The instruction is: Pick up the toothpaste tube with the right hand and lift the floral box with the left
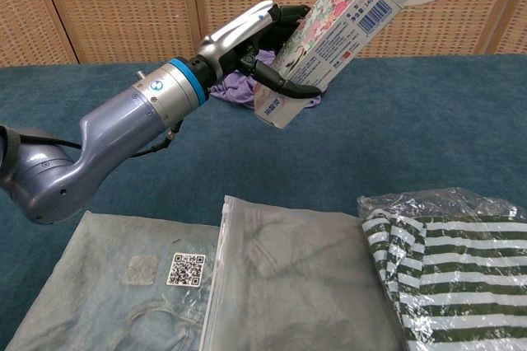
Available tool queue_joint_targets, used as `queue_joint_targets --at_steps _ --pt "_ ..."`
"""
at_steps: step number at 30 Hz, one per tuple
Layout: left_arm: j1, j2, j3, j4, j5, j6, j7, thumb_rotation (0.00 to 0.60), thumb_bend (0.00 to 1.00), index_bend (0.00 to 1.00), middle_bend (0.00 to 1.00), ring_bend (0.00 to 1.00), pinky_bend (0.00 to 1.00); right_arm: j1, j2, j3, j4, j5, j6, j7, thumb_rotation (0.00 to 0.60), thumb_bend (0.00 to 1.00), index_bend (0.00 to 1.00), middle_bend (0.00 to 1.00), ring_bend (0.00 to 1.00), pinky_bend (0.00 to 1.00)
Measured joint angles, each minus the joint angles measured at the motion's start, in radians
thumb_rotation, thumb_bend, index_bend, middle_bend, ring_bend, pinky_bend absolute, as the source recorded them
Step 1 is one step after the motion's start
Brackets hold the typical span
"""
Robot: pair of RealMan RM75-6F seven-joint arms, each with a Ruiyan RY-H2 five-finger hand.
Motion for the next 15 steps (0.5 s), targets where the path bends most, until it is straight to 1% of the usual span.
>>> queue_joint_targets --at_steps 4,6,7,8,9,10,11,12,13,14,15 --pt "-0.010 0.003 -0.003 -0.013 -0.004 -0.002 0.003 0.600 0.27 0.60 0.53 0.49 0.51 0.006 -0.002 -0.007 -0.018 -0.015 0.007 -0.018 0.600 0.66 0.62 0.62 0.51 0.48" --pt "-0.013 0.003 -0.004 -0.018 -0.006 -0.002 0.006 0.600 0.27 0.60 0.53 0.49 0.51 0.009 -0.007 -0.010 -0.024 -0.029 0.012 -0.029 0.600 0.66 0.61 0.59 0.51 0.48" --pt "-0.015 0.003 -0.005 -0.021 -0.006 -0.002 0.009 0.600 0.27 0.60 0.53 0.49 0.51 0.010 -0.010 -0.011 -0.027 -0.036 0.017 -0.037 0.600 0.65 0.59 0.57 0.51 0.48" --pt "-0.016 0.003 -0.005 -0.023 -0.007 -0.002 0.010 0.600 0.27 0.60 0.53 0.49 0.51 0.011 -0.013 -0.012 -0.029 -0.040 0.021 -0.042 0.600 0.56 0.51 0.49 0.49 0.47" --pt "-0.018 0.003 -0.006 -0.026 -0.008 -0.001 0.012 0.600 0.27 0.60 0.53 0.49 0.51 0.011 -0.015 -0.013 -0.030 -0.041 0.026 -0.047 0.600 0.40 0.37 0.38 0.44 0.43" --pt "-0.019 0.003 -0.006 -0.027 -0.008 0.000 0.013 0.600 0.27 0.60 0.53 0.49 0.51 0.011 -0.017 -0.013 -0.032 -0.040 0.032 -0.053 0.600 0.27 0.26 0.28 0.38 0.39" --pt "-0.020 0.003 -0.007 -0.029 -0.009 0.000 0.014 0.600 0.27 0.60 0.53 0.49 0.51 0.010 -0.017 -0.013 -0.034 -0.039 0.037 -0.059 0.600 0.11 0.12 0.14 0.26 0.30" --pt "-0.020 0.003 -0.008 -0.031 -0.010 0.000 0.015 0.600 0.27 0.60 0.53 0.49 0.51 0.009 -0.018 -0.013 -0.035 -0.039 0.043 -0.065 0.600 0.05 0.05 0.07 0.18 0.23" --pt "-0.021 0.003 -0.008 -0.032 -0.010 0.000 0.016 0.600 0.27 0.60 0.53 0.49 0.51 0.008 -0.019 -0.013 -0.039 -0.038 0.052 -0.075 0.600 0.00 0.01 0.01 0.09 0.15" --pt "-0.022 0.003 -0.009 -0.033 -0.011 0.000 0.016 0.600 0.27 0.60 0.53 0.49 0.51 0.007 -0.020 -0.013 -0.041 -0.038 0.059 -0.081 0.600 0.00 0.00 0.00 0.03 0.09" --pt "-0.023 0.002 -0.010 -0.034 -0.012 -0.001 0.017 0.600 0.27 0.60 0.53 0.49 0.51 0.005 -0.022 -0.013 -0.044 -0.039 0.067 -0.085 0.600 0.00 0.00 0.00 0.01 0.04"
